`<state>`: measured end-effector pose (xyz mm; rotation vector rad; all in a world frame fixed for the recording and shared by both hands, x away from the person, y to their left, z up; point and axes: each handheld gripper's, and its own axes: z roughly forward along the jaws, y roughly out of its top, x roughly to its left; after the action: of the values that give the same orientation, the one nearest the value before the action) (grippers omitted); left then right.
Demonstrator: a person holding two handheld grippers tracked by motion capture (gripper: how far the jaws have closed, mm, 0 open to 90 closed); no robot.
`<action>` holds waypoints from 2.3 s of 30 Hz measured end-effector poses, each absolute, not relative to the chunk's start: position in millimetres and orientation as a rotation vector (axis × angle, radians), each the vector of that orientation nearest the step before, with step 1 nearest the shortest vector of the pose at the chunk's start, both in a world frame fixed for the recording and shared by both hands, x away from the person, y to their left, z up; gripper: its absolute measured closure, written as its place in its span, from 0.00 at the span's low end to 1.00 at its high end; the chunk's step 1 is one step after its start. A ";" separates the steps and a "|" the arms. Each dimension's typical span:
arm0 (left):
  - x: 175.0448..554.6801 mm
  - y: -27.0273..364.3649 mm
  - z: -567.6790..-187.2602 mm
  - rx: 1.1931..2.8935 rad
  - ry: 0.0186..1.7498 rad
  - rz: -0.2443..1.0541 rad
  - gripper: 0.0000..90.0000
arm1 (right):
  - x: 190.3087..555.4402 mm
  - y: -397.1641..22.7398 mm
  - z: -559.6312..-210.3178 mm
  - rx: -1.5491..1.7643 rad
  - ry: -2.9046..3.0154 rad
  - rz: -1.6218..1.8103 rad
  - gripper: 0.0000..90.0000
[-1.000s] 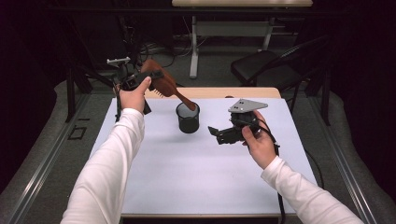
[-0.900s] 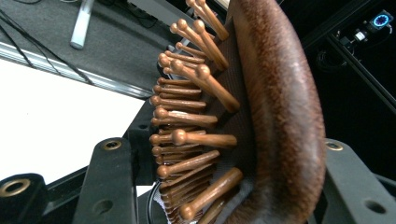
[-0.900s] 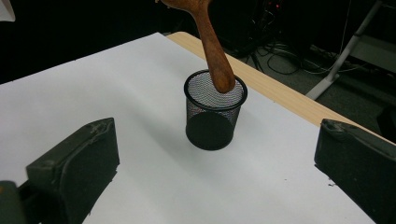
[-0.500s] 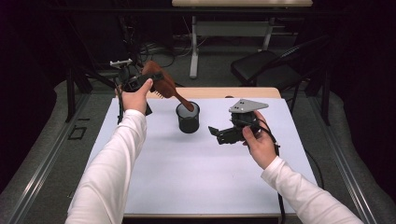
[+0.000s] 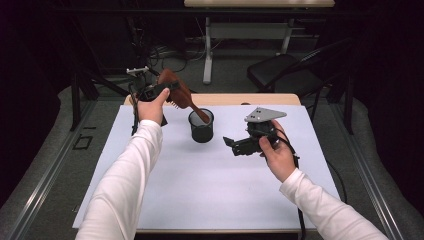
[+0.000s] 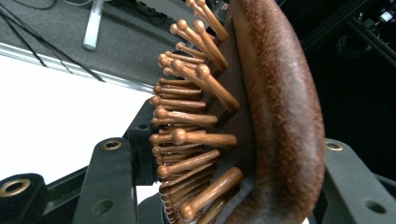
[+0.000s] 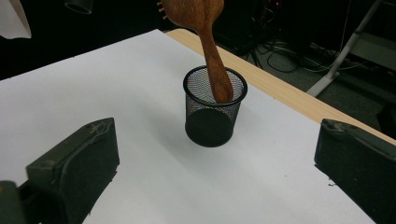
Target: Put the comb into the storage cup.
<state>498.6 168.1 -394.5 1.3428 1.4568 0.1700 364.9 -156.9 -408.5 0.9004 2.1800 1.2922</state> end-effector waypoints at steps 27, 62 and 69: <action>505.8 153.6 -420.9 1.384 1.501 0.154 0.52 | 363.9 -161.7 -408.3 0.901 2.192 1.278 0.00; 508.9 158.8 -452.1 1.354 1.552 0.103 0.52 | 364.2 -161.0 -415.1 0.895 2.204 1.273 0.00; 510.1 162.1 -453.5 1.366 1.537 0.083 0.52 | 364.2 -159.2 -416.0 0.889 2.211 1.271 0.00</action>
<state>510.1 162.1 -453.5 1.3659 1.5373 0.0831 364.2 -159.2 -416.0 0.8890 2.2107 1.2710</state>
